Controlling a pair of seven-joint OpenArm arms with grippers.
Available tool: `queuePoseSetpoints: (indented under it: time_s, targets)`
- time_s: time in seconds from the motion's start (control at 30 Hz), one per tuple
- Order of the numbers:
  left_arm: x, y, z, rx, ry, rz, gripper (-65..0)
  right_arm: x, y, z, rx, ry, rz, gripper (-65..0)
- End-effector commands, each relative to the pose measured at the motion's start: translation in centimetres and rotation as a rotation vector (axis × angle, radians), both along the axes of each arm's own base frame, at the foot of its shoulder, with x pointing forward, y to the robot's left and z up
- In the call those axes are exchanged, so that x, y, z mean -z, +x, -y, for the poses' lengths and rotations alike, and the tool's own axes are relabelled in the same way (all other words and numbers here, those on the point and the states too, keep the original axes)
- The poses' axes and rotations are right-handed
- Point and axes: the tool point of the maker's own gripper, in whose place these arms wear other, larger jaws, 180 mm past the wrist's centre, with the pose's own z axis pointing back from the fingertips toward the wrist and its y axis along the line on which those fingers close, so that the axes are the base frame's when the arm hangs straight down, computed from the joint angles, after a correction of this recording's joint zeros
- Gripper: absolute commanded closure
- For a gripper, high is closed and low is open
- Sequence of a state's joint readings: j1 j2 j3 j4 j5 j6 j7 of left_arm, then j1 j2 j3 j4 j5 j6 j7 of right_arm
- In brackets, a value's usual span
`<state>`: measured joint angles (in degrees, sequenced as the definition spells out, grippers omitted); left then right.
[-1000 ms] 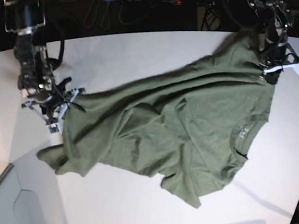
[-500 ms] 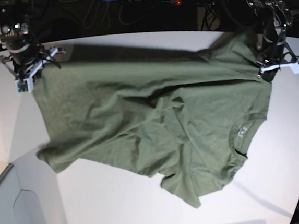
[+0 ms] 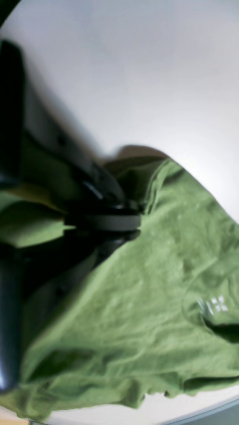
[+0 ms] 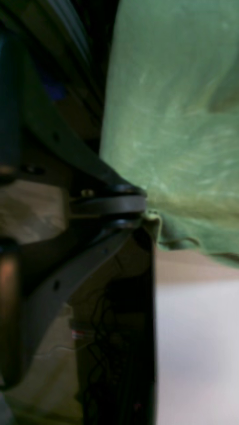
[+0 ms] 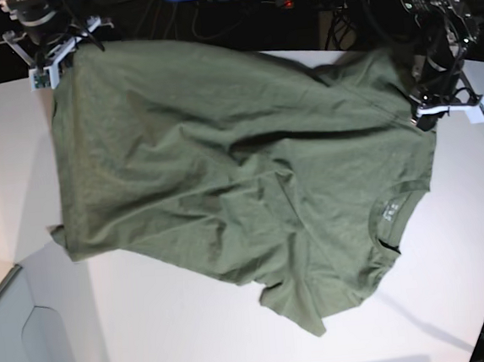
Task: Layout the t-shirt on the table in an organized manner, then fold the t-shirt properly
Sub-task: 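Grasp the shirt near the collar and hem with both grippers and stretch flat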
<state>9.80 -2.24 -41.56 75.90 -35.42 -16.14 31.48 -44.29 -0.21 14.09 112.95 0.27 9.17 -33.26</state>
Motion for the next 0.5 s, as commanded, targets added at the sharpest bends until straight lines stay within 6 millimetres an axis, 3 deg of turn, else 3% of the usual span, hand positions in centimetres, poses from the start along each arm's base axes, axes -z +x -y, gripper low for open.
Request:
queuePoseSetpoints:
  time_s: [0.0,0.2,0.4,0.47]
  targets:
    - [-1.5,0.6,0.0,0.020,0.018,0.041,0.0,-0.6,-0.3,0.2,-0.003,-0.011,0.016,0.0]
    - [-3.3,-0.8,-0.2,0.054,0.075,0.047,0.0,-0.1,-1.6,0.1,0.004,-0.005,-0.018,0.0]
    - [-2.9,-2.5,-1.3,0.055,0.104,0.008,0.0,-0.1,-1.4,0.2,0.000,-0.011,-0.020,-0.4]
    - [-2.6,-2.9,-1.3,0.058,0.102,-0.006,-0.4,-0.1,-1.3,0.2,0.000,-0.011,-0.017,-6.6]
